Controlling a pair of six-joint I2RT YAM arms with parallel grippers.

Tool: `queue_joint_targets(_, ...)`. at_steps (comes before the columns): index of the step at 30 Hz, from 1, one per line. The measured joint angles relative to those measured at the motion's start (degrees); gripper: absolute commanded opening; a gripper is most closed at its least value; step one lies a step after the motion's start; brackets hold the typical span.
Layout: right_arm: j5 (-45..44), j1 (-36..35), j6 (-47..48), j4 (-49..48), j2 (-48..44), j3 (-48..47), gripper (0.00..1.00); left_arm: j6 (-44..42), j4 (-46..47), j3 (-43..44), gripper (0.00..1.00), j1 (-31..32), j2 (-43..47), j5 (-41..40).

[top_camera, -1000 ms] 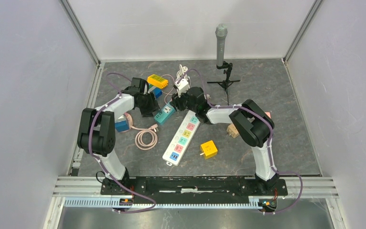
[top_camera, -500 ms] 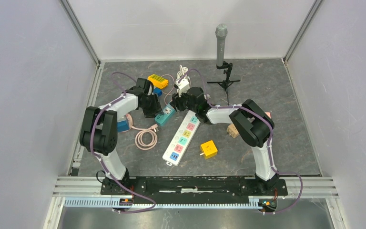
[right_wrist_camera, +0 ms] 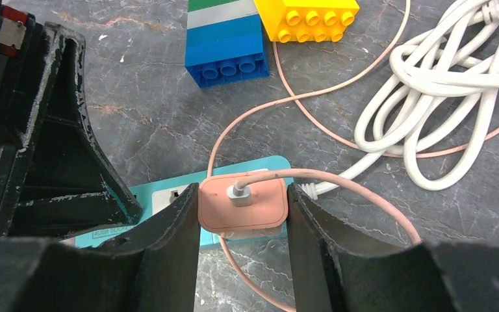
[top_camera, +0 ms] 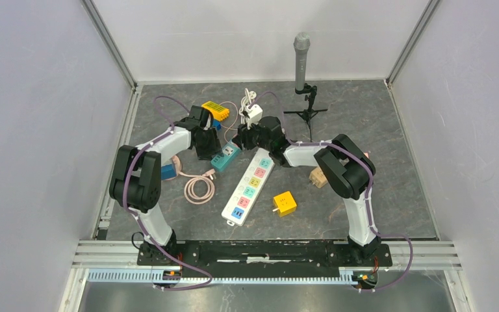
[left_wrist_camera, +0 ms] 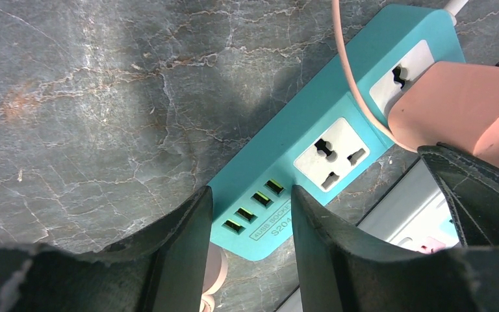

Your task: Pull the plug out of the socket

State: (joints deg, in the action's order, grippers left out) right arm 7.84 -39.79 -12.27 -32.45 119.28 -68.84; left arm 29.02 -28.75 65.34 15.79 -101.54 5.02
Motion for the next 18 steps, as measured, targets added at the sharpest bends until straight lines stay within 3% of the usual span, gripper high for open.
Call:
queue_joint_targets(11, -4.9, -2.6, 5.3, 1.3, -0.5, -0.4, 0.0, -0.2, -0.9, 0.8, 0.52, 0.1, -0.5, -0.2)
queue_joint_targets(18, -2.3, -0.4, 1.2, 0.8, -1.9, -0.4, 0.0, -0.2, -0.9, 1.0, 0.49, 0.1, -0.7, -0.2)
